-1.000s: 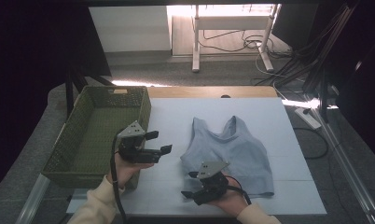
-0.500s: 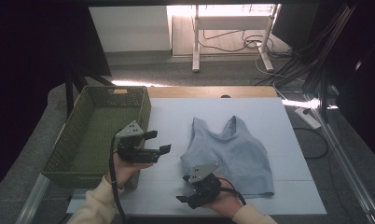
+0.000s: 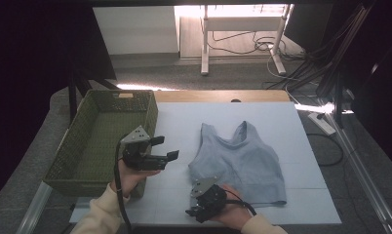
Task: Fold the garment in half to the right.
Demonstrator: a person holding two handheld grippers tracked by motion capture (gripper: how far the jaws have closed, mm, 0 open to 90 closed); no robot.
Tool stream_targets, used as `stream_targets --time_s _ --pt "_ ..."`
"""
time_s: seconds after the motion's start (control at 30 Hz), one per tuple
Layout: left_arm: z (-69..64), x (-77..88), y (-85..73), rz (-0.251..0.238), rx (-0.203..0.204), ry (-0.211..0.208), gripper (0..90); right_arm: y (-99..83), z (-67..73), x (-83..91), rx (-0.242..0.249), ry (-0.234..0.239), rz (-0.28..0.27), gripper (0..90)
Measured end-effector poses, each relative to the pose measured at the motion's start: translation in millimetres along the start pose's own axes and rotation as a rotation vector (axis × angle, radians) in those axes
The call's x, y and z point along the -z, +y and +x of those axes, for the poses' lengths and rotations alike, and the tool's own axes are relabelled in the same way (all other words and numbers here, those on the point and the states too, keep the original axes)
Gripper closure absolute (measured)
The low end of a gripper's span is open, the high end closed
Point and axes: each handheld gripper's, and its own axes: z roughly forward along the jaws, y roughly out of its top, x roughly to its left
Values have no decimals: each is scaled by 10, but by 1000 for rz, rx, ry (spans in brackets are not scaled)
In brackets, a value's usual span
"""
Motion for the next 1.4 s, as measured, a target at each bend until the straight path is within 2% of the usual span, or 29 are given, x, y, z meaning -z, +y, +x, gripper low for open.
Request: stream_targets --time_s 0.1,0.27,0.5,0.6,0.73,0.77,0.83,1.07,1.4 --pt "-1 3 3 -4 3 0 204 -18 -8 -35 16 -31 20 295" --pt "-5 -7 -3 2 1 -1 203 -18 -16 -41 25 -55 19 316" --pt "-8 3 0 -2 2 -1 202 -19 -55 -5 12 -89 32 441" --pt "-9 10 1 -2 -1 0 202 -20 -60 16 26 -101 38 548" --pt "-10 24 9 -10 -1 1 202 -32 -84 59 57 -140 61 715" --pt "-11 26 11 -11 -1 1 202 -39 -89 64 66 -162 66 757" --pt "-11 31 12 -11 -2 2 202 -50 -111 87 75 -176 73 796" --pt "-19 32 24 -15 -3 4 202 -85 -183 140 -4 -71 -3 814" --pt "-47 30 41 -15 -9 1 201 -94 -205 192 -30 -13 -50 816"
